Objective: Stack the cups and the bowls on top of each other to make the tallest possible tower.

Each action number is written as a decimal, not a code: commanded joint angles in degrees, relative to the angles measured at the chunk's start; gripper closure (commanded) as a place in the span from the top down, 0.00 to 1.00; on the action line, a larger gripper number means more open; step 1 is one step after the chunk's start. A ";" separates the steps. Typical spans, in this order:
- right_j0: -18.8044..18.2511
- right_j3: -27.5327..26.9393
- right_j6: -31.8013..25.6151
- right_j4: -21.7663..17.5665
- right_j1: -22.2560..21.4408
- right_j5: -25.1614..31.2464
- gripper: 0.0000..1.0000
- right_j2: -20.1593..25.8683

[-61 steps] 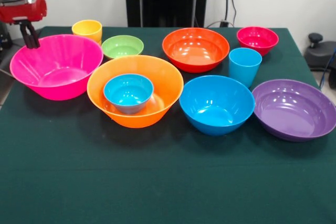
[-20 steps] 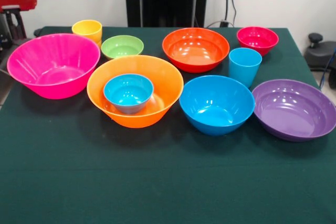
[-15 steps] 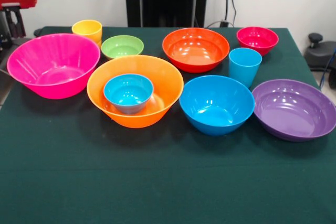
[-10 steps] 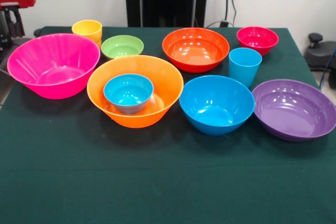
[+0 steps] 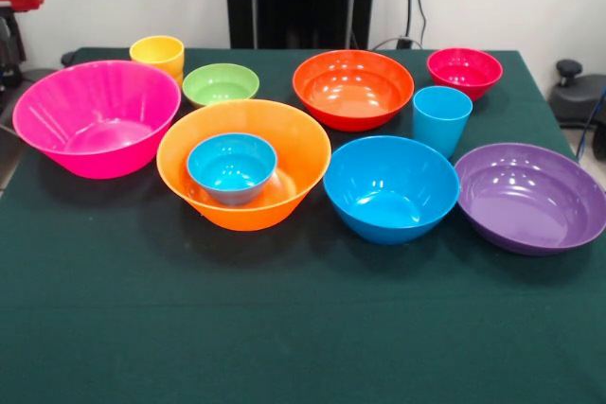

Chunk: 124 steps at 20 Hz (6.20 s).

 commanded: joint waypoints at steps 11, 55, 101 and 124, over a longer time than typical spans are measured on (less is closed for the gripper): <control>0.63 -3.98 -12.23 -1.98 5.13 3.60 1.00 1.70; 2.53 -12.31 -10.89 -6.69 18.12 -0.21 0.00 1.13; 11.57 4.07 -1.37 13.79 -23.68 19.16 0.00 0.27; 25.45 1.42 10.34 12.10 -18.27 13.14 0.00 -6.38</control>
